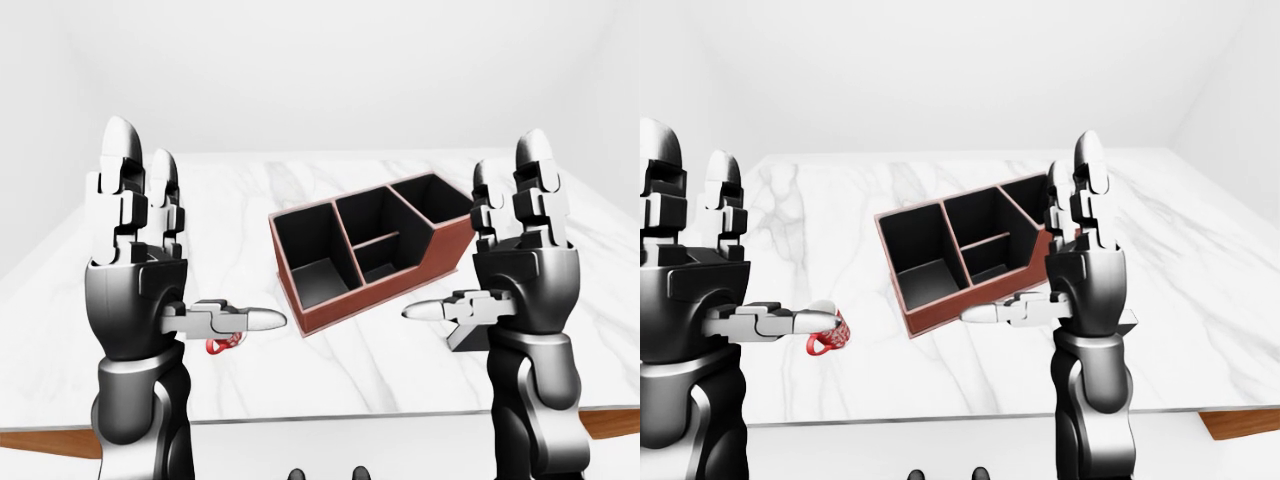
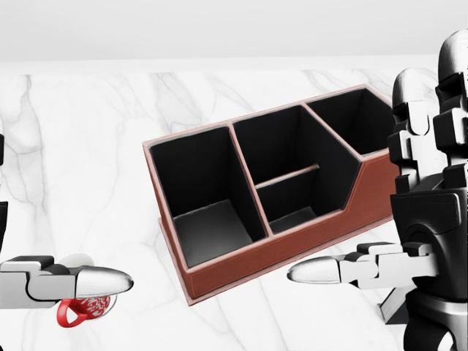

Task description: Pick up the book and place it in the back compartment of the caddy.

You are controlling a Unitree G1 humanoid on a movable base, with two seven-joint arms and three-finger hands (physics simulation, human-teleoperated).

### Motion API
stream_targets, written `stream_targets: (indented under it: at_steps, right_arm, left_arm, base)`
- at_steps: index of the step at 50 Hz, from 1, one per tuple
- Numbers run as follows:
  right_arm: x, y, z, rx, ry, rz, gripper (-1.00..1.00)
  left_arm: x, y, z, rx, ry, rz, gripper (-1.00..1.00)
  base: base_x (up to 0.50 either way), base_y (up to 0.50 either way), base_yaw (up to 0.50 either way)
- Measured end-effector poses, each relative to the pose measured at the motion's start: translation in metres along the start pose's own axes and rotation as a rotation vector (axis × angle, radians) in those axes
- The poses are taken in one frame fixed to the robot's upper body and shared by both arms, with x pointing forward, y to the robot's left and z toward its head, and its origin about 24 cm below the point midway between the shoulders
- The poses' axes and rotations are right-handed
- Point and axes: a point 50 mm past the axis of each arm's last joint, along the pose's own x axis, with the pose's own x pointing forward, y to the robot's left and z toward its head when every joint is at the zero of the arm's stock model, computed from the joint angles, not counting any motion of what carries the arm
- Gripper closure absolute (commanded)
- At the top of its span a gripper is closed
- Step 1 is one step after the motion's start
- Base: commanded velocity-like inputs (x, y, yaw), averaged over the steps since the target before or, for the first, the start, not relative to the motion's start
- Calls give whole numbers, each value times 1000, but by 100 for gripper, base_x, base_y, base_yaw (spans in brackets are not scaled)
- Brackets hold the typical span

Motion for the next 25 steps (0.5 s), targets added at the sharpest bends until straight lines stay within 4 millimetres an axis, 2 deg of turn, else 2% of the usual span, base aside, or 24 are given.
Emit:
stream_targets:
  at_steps: [3, 15, 25]
  right_arm:
    - [0, 0, 0, 2, -2, 4, -100]
    - [0, -1, 6, 26, -31, -5, -100]
    - [1, 2, 4, 11, -22, 8, -100]
  left_arm:
    - [0, 0, 0, -1, 0, 0, -100]
    - [0, 0, 1, -1, -7, -2, -100]
    - [2, 1, 2, -1, -16, -1, -100]
  base:
    - [8, 0, 0]
    - [49, 0, 0]
    - [0, 0, 0]
